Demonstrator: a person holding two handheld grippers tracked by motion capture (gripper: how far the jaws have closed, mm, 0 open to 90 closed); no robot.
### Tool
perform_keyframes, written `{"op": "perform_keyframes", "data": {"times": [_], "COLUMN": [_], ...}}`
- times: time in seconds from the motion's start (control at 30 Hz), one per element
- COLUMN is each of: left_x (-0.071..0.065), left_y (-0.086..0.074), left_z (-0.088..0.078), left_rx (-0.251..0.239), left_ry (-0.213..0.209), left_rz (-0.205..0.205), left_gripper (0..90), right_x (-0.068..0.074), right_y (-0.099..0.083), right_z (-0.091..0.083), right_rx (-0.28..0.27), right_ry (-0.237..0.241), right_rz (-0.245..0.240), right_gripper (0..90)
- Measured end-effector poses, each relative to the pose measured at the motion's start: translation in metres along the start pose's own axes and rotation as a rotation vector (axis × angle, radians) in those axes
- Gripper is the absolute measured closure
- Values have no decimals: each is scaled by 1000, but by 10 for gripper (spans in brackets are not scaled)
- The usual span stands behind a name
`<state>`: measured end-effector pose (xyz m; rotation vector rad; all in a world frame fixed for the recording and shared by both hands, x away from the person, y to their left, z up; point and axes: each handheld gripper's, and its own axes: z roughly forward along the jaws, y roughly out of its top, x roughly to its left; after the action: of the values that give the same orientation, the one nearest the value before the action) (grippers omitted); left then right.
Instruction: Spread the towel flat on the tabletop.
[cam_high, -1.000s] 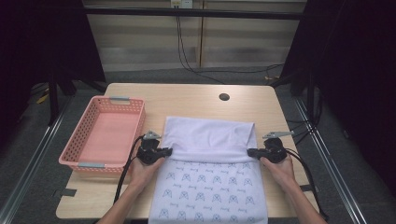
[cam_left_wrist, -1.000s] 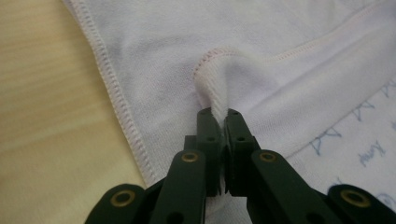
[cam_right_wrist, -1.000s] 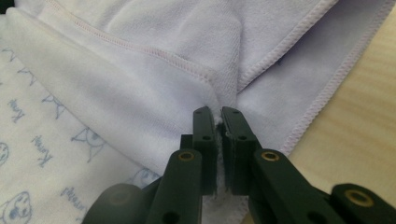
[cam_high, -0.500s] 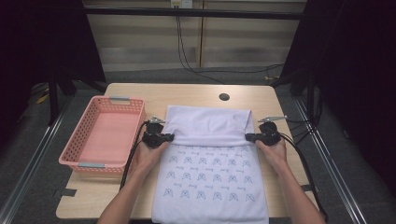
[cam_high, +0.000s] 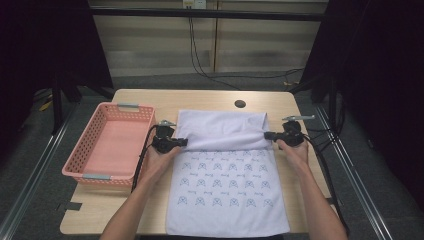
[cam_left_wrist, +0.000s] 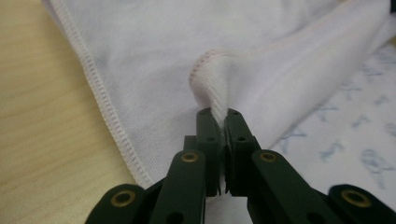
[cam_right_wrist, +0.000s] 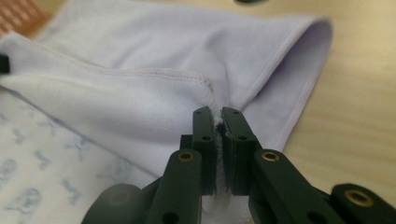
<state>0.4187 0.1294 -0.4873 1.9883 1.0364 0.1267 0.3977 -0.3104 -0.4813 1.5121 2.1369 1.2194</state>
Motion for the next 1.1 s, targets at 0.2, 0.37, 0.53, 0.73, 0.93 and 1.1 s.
{"op": "perform_keyframes", "data": {"times": [0.2, 0.37, 0.53, 0.73, 0.93, 1.1], "left_x": [-15, -29, -42, -60, -84, -94], "left_y": [21, 31, 41, 47, 39, 3], "left_z": [-35, -67, -100, -138, -168, -159], "left_rx": [-117, -154, -185, -231, -261, -203], "left_ry": [-74, -103, -119, -141, -154, -165], "left_rz": [29, 90, 161, 227, 286, 282], "left_gripper": [869, 869, 869, 869, 865, 865], "right_x": [2, 16, 29, 48, 69, 77], "right_y": [34, 51, 55, 53, 49, 15], "right_z": [-45, -77, -104, -135, -169, -177], "right_rx": [-134, -207, -232, -250, -285, -277], "right_ry": [29, 52, 87, 108, 127, 148], "right_rz": [-30, -77, -122, -162, -205, -191], "right_gripper": [853, 854, 854, 854, 853, 854]}}
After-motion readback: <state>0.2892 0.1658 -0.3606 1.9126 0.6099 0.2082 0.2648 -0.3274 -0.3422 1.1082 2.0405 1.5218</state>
